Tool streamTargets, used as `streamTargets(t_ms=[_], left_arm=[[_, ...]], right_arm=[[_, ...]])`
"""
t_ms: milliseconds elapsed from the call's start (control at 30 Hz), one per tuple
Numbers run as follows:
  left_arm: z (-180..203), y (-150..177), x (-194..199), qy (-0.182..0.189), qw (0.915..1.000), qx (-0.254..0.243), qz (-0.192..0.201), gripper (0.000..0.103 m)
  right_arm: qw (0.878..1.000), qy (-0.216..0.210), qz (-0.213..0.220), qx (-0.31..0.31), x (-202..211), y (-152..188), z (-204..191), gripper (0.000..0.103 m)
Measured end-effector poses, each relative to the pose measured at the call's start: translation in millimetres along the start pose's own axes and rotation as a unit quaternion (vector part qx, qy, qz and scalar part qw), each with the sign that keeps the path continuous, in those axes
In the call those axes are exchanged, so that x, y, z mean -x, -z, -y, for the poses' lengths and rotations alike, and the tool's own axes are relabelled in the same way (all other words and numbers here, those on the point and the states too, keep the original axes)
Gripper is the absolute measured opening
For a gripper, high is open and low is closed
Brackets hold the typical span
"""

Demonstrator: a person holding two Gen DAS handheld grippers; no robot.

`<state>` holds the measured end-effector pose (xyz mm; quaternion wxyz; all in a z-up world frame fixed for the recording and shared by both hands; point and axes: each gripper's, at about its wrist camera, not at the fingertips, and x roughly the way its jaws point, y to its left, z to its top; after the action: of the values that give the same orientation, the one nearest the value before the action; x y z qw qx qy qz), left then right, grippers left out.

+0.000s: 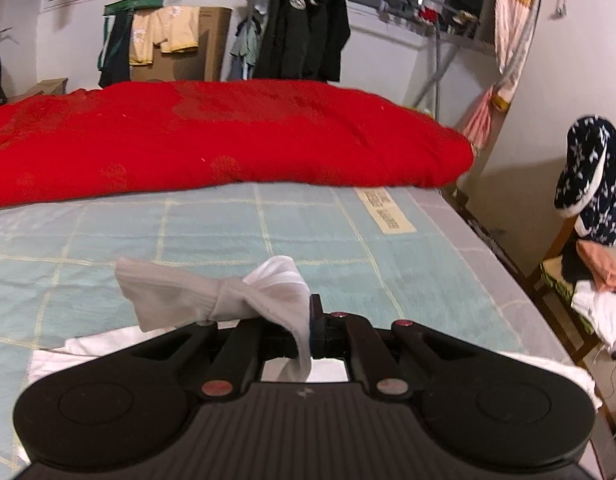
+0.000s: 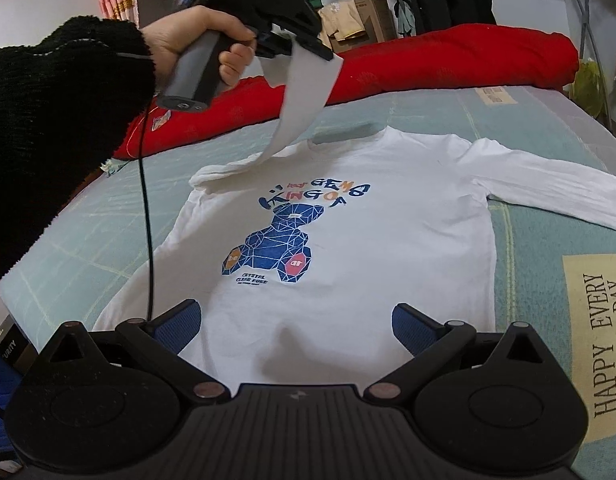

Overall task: Fold clothes
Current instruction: 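Carry the sleeve across the shirt body and open the left gripper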

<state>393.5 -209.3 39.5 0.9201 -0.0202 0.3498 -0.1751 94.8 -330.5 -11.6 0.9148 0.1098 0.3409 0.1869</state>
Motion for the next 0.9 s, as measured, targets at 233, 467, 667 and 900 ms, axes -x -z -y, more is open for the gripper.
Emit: streamTargets(t_ms=[233, 467, 667, 900], left_arm=[[20.3, 27.7, -29.5, -0.007, 0.9984, -0.044, -0.034, 0.001], [46.9, 62.7, -48.9, -0.016, 0.9895, -0.126, -0.070, 0.002], [65.9, 77.6, -56.9, -0.020, 0.9728, -0.206, -0.103, 0.008], [65.2, 80.6, -49.8, 0.030, 0.9624, -0.223, -0.152, 0.035]], right_arm=[[1.000, 0.003, -0.004, -0.007, -4.0, 0.8, 5.5, 0.103], [1.000, 0.009, -0.009, -0.008, -6.4, 0.9, 6.5, 0.103], [1.000, 0.016, -0.007, -0.006, -5.5, 0.3, 5.0, 0.103], [1.000, 0.021, -0.009, -0.006, -5.3, 0.3, 4.8, 0.103]])
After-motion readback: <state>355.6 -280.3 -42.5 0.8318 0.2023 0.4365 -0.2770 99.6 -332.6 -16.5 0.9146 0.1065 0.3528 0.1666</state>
